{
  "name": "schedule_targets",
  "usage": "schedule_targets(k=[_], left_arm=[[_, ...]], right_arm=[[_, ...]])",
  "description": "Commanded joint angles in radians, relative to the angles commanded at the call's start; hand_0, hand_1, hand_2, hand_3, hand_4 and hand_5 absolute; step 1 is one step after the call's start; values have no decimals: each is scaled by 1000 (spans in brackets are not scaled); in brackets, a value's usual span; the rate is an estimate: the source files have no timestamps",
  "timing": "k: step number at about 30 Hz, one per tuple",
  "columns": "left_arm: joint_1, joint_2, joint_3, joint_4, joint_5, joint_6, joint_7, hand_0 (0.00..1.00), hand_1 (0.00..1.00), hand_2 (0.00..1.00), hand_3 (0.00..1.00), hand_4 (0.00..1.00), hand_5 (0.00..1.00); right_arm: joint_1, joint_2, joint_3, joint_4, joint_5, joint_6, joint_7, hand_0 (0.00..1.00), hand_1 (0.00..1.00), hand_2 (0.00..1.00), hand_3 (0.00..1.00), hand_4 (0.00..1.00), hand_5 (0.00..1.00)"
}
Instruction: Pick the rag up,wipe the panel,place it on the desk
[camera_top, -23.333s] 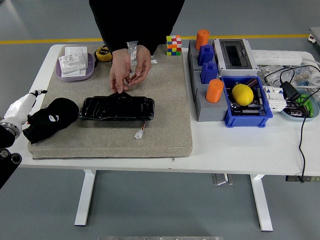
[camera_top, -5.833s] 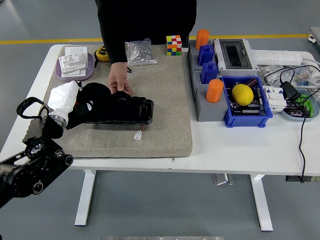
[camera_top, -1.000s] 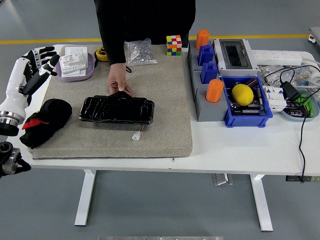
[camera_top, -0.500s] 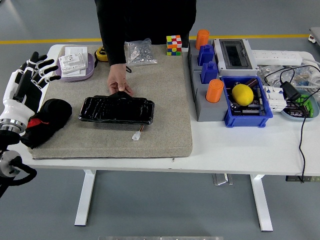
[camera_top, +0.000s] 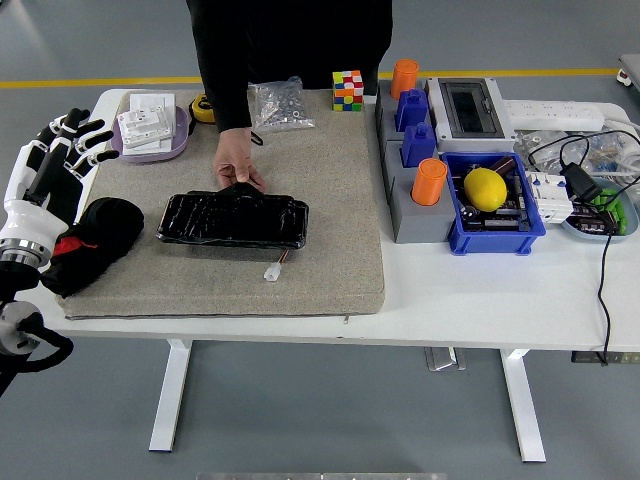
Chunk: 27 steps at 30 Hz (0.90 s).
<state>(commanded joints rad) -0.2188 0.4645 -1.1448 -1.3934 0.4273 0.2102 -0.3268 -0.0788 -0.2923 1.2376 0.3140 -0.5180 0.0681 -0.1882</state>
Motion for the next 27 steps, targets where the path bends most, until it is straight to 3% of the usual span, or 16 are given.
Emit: schedule_targets(k=[27], left_arm=[[2,4,-11,7,-3,6,1,426,556,554,547,766,348]], right_arm=[[1,9,10,2,-10,0,-6,727,602,692,615,998,578]])
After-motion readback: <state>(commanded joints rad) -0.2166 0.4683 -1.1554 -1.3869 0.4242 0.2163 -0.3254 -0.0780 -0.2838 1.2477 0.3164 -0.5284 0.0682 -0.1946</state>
